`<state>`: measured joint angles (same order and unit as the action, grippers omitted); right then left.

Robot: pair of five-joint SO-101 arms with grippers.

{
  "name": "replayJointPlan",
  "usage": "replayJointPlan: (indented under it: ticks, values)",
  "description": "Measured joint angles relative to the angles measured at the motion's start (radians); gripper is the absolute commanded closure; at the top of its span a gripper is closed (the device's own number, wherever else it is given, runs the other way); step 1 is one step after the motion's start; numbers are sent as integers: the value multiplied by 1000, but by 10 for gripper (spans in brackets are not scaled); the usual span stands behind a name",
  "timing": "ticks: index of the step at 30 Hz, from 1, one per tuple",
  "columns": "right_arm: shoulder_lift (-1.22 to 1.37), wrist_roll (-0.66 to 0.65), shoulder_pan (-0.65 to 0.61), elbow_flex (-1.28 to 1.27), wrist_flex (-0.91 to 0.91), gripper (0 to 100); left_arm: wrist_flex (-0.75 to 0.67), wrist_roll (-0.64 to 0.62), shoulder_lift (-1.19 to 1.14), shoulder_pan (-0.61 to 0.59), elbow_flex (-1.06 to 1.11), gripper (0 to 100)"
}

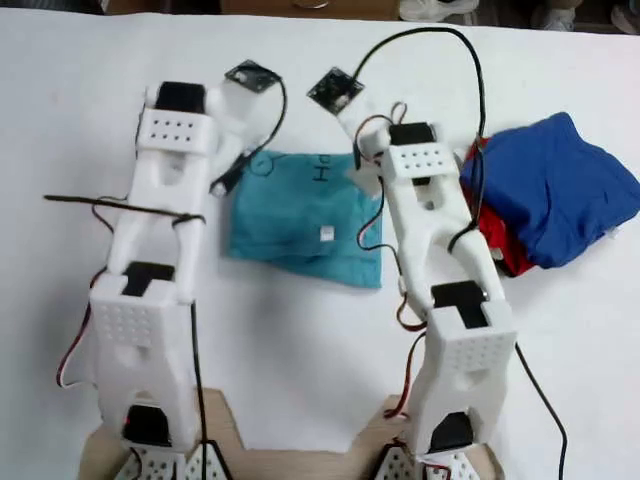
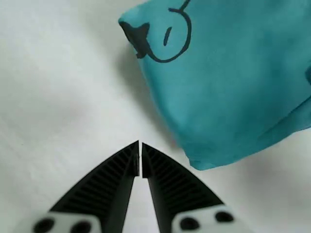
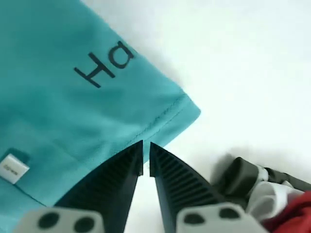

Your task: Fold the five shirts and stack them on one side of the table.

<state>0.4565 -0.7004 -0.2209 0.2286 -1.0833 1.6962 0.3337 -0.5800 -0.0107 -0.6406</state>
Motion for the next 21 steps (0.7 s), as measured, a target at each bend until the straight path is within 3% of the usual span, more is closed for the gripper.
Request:
replayJointPlan:
  ticks: [8,13,21]
  values:
    - [0,61,54,9,-2,978,-118,-201,0,106,160,980]
    - [0,72,71,9,-17,978,-143,-216,-2,189,193,980]
    - [0,72,83,9,-40,978,-269,-173,-2,138,339,980]
